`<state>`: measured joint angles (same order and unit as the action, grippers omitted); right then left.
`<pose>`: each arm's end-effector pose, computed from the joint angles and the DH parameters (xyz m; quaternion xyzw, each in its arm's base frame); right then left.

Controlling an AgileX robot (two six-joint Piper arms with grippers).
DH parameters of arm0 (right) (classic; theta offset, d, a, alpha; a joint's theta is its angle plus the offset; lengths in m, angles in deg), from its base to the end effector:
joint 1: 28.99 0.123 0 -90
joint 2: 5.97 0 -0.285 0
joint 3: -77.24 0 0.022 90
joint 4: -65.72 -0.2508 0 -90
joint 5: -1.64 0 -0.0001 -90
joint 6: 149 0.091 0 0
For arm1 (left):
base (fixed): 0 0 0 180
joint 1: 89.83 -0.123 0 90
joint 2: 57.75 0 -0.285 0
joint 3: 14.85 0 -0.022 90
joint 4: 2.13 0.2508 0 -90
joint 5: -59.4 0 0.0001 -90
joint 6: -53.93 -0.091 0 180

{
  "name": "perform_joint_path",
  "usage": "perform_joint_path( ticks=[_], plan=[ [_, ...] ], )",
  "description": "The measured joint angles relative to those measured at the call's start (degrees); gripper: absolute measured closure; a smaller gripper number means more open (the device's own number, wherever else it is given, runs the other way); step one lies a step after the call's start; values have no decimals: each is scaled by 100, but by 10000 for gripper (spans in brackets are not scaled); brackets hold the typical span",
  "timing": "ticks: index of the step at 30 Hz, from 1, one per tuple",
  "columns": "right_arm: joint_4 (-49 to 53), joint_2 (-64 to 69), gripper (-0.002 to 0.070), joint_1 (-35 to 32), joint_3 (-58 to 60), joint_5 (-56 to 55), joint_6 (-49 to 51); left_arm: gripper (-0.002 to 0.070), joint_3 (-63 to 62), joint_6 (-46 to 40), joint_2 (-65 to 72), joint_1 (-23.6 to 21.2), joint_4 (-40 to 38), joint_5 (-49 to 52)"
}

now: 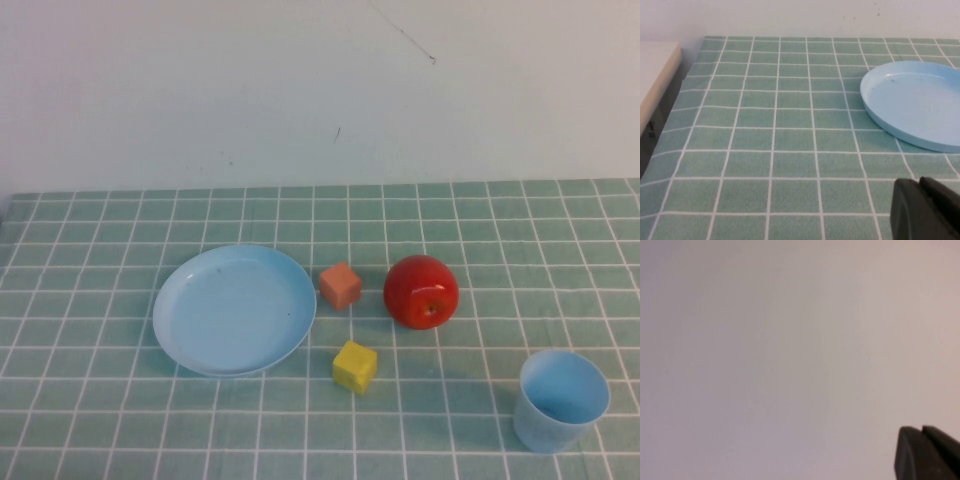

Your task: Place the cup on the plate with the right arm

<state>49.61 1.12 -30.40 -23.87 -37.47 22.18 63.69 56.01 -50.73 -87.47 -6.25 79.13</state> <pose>0.0321 -0.0167 0.2576 0.0986 0.4010 -0.0166 0.9106 0.0531 -0.0044 0.1752 -0.0176 0.7944 -0.0536 0.6047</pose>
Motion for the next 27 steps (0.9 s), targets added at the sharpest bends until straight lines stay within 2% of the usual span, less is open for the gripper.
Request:
perform_joint_path(
  ticks=[2,4,8,14,23,27],
  plan=[
    [-116,0,679,0,0,-581,143,677,0,0,0,0,0,0],
    [-158,0,679,0,-171,-709,287,678,0,0,0,0,0,0],
    [43,0,679,0,-1102,-5,392,678,0,0,0,0,0,0],
    [435,144,679,0,-2886,2489,347,678,0,0,0,0,0,0],
    [696,2028,679,0,-4916,6835,-71,677,0,12,0,0,0,0],
    [677,2766,679,0,-5398,7802,-645,678,0,12,0,0,-10,0]
  ],
)
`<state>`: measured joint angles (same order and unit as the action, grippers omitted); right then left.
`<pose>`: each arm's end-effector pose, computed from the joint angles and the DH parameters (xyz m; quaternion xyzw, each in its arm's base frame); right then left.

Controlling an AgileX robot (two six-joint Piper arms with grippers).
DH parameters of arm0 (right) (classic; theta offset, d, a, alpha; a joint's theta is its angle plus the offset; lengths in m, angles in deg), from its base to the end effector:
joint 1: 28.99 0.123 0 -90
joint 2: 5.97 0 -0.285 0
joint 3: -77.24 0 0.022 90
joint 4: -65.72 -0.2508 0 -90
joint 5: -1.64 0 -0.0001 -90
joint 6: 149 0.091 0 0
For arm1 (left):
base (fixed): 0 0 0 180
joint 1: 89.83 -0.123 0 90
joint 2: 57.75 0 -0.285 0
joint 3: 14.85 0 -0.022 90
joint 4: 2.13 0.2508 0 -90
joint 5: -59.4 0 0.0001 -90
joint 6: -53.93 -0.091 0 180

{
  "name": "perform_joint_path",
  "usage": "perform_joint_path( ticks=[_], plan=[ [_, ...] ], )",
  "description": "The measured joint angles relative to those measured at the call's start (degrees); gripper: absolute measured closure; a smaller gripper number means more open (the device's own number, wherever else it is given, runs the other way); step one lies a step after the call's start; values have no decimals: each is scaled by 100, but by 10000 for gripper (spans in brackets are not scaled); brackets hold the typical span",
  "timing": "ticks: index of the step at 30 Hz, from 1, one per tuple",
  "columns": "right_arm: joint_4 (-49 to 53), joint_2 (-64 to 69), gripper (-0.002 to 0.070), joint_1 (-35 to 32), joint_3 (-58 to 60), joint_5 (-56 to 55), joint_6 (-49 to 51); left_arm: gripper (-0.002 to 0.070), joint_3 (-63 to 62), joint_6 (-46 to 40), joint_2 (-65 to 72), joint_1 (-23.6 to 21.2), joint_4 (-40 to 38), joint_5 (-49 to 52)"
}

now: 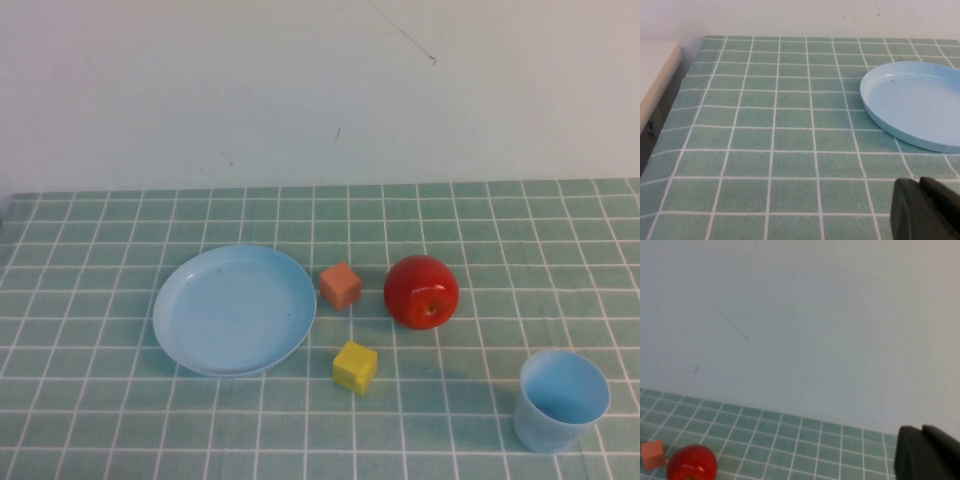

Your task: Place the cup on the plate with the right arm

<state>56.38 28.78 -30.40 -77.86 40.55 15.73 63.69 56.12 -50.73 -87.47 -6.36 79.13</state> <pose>0.0609 0.0078 0.4182 -0.0766 0.7516 -0.0151 0.6549 0.0531 -0.0045 0.1752 -0.0189 0.7944 -0.0550 0.6046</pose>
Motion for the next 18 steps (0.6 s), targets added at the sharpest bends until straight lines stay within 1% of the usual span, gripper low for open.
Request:
perform_joint_path(
  ticks=[7,11,18],
  plan=[
    [-868,328,679,0,-75,169,-817,678,0,0,0,0,-9,0],
    [-1186,659,679,0,-75,445,-1069,678,0,0,0,0,-9,0],
    [-1407,2080,679,95,-75,1262,-1233,677,0,0,0,0,-9,0]
  ],
)
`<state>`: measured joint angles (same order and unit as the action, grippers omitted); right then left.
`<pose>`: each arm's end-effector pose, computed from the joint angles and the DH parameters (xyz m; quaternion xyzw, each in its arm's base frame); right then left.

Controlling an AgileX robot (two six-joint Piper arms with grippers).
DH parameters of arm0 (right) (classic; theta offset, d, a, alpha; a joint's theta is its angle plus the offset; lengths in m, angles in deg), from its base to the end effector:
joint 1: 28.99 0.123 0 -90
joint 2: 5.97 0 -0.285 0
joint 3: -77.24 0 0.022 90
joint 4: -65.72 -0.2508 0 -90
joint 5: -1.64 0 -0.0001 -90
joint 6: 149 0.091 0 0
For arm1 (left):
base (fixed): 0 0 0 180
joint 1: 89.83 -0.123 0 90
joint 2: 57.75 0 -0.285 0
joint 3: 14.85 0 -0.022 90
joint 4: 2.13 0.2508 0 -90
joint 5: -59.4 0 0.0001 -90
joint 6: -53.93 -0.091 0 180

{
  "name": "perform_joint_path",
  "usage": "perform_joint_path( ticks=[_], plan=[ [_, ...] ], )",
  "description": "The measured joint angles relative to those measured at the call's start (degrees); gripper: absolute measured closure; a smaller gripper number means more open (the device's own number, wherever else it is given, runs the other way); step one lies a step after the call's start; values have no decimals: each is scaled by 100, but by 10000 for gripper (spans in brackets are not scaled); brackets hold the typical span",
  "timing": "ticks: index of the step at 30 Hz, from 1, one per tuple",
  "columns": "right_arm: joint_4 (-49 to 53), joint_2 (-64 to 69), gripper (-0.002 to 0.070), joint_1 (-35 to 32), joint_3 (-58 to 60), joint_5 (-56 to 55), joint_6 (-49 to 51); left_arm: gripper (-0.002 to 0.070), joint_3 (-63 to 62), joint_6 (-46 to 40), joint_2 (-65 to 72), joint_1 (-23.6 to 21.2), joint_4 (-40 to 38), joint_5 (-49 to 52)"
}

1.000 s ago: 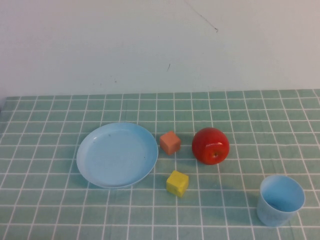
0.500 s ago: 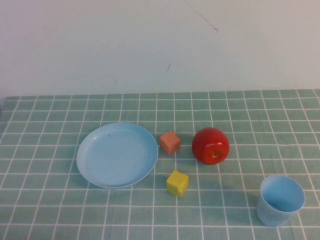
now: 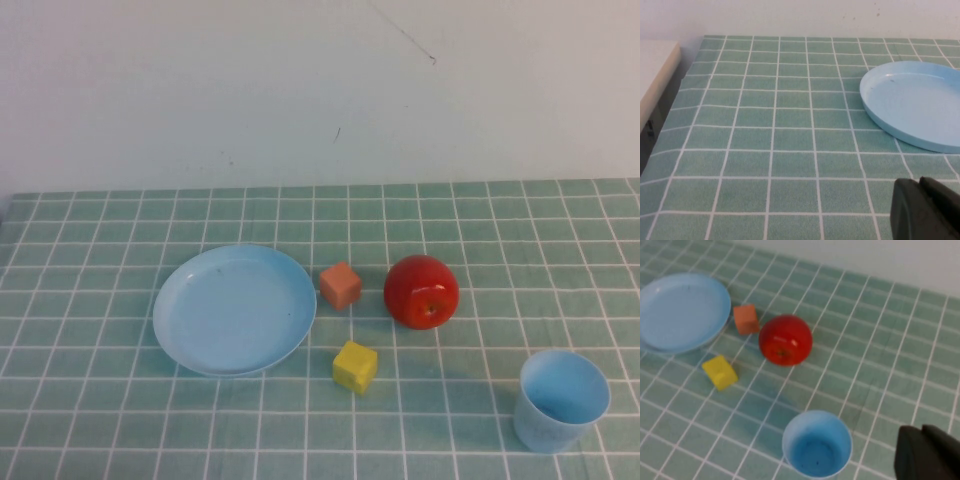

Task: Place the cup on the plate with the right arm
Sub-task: Pick up the cup from the table

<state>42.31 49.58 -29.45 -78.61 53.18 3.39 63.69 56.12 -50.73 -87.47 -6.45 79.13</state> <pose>0.1491 0.0271 0.3702 -0.1614 0.8786 0.0929 0.4399 0.0531 -0.0045 0.1752 -0.0193 0.7944 -0.0557 0.6046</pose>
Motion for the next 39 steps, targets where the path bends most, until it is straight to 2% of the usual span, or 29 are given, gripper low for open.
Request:
perform_joint_path(
  ticks=[9,12,17,20,34,39],
  plan=[
    [-106,1792,660,25,0,220,-192,678,0,-14,0,0,0,0],
    [-134,2281,566,25,0,257,-205,677,0,-14,0,0,0,0],
    [-240,2957,301,25,0,306,-247,677,0,-14,0,0,-2,0],
    [-262,3202,242,25,0,292,-247,677,0,-14,0,0,-2,0],
    [-698,3694,218,34,0,52,-503,677,0,1,0,0,-12,0],
    [-707,3878,218,247,-4,-99,-532,678,0,1,0,0,-12,0]
  ],
)
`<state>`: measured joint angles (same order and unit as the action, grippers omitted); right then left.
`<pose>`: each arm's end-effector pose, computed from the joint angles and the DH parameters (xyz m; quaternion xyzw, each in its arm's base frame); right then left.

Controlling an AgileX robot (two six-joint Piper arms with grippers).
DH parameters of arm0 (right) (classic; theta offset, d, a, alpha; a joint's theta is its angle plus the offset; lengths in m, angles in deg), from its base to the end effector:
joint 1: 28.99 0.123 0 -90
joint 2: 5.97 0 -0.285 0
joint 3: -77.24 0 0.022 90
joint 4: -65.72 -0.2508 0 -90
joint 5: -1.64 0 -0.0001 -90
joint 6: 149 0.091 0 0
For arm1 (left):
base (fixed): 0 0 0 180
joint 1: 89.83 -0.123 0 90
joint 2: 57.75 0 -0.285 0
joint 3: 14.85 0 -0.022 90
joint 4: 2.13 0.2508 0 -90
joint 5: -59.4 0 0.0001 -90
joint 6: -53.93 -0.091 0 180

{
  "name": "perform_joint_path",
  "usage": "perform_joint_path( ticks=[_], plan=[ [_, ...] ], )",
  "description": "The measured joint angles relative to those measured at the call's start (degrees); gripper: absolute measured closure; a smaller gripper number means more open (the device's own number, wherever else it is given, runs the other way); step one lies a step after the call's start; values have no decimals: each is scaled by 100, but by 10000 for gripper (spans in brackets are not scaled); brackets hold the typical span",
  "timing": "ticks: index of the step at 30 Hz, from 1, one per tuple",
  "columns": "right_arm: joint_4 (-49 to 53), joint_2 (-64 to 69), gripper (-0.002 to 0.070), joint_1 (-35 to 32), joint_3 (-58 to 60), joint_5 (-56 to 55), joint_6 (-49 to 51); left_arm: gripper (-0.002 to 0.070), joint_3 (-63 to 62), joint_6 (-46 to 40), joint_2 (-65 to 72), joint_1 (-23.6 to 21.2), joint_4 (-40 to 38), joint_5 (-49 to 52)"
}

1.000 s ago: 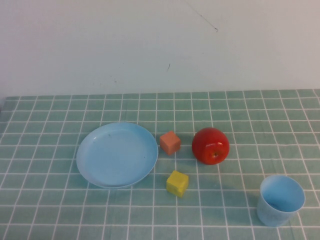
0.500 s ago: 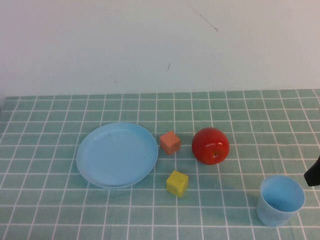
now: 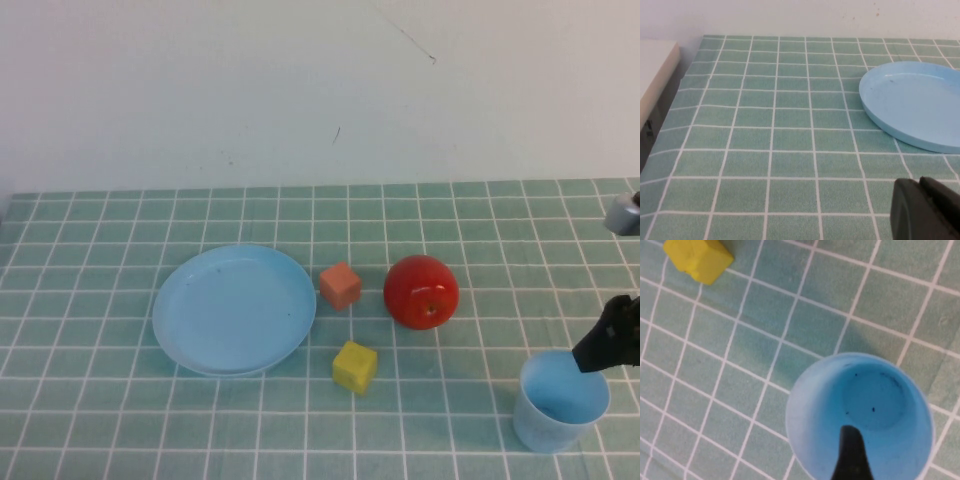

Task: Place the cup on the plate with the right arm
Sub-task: Pick up the cup from the table

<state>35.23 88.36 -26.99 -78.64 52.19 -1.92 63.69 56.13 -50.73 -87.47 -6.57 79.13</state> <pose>0.2730 0.0452 0.2263 -0.1481 0.9602 0.1856 0.1473 0.0531 -0.0046 0.1752 -0.0199 0.7943 -0.0566 0.6045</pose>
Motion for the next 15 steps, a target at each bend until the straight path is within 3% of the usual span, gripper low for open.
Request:
perform_joint_path(
  ticks=[9,15],
  plan=[
    [0,596,218,581,-13,-517,10,678,0,0,0,0,0,0],
    [10,1154,225,631,-22,-681,98,678,0,0,0,0,-11,0]
  ],
)
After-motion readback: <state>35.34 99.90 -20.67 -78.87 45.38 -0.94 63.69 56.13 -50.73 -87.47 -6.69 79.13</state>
